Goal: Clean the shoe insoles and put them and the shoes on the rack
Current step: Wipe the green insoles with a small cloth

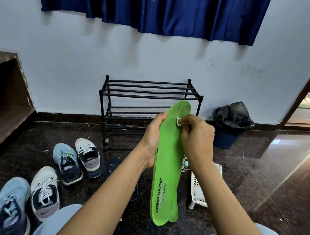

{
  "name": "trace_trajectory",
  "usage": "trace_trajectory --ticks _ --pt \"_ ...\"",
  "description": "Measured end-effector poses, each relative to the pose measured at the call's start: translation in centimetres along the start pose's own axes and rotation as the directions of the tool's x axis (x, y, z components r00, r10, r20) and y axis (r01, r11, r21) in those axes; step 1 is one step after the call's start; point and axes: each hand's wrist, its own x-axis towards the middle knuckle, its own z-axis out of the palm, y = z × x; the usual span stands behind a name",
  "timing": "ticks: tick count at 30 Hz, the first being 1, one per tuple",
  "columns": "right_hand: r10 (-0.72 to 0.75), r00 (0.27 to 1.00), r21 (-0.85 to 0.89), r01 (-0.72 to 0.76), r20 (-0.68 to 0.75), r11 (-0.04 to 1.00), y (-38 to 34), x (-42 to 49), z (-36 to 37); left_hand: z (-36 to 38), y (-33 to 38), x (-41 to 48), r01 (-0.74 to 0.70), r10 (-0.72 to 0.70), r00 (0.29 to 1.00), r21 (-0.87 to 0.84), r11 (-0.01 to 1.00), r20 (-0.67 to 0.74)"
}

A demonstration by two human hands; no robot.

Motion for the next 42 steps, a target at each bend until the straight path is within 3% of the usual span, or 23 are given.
trace_trajectory --ticks 6,14,20,27,32,36,42 --pt "-0.058 0.993 0.038 0.054 0.106 0.998 -0.3 -1.7 0.5 -0.9 0.7 -0.1 -0.014 0.013 0.999 -0.028 1.000 -0.031" --pt "-0.048 0.999 0.036 0.049 -0.016 0.998 0.1 -0.1 0.0 -0.1 0.2 -0.4 0.022 -0.022 1.000 -0.004 1.000 -0.013" --pt "-0.111 0.991 -0.006 0.111 0.075 0.994 -0.1 -1.5 0.9 -0.4 0.2 -0.1 0.012 -0.011 0.998 0.013 1.000 -0.054" --pt "0.029 1.000 0.061 -0.030 0.011 0.998 0.4 0.1 0.3 0.2 0.0 -0.4 0.023 -0.023 1.000 0.023 0.999 0.003" --pt "-0.039 0.998 0.036 0.037 0.053 0.999 0.1 -1.0 0.4 -0.5 0.2 -0.2 0.003 -0.003 1.000 -0.001 1.000 -0.031" --pt "-0.008 0.994 0.050 0.002 0.112 0.999 0.1 -1.4 0.8 -0.6 0.1 -0.2 0.009 -0.009 0.999 0.001 1.000 -0.043" --pt "0.011 1.000 0.037 -0.010 -0.026 0.999 0.3 0.1 0.0 -0.1 -0.1 -0.3 0.029 -0.029 1.000 0.005 1.000 0.012"
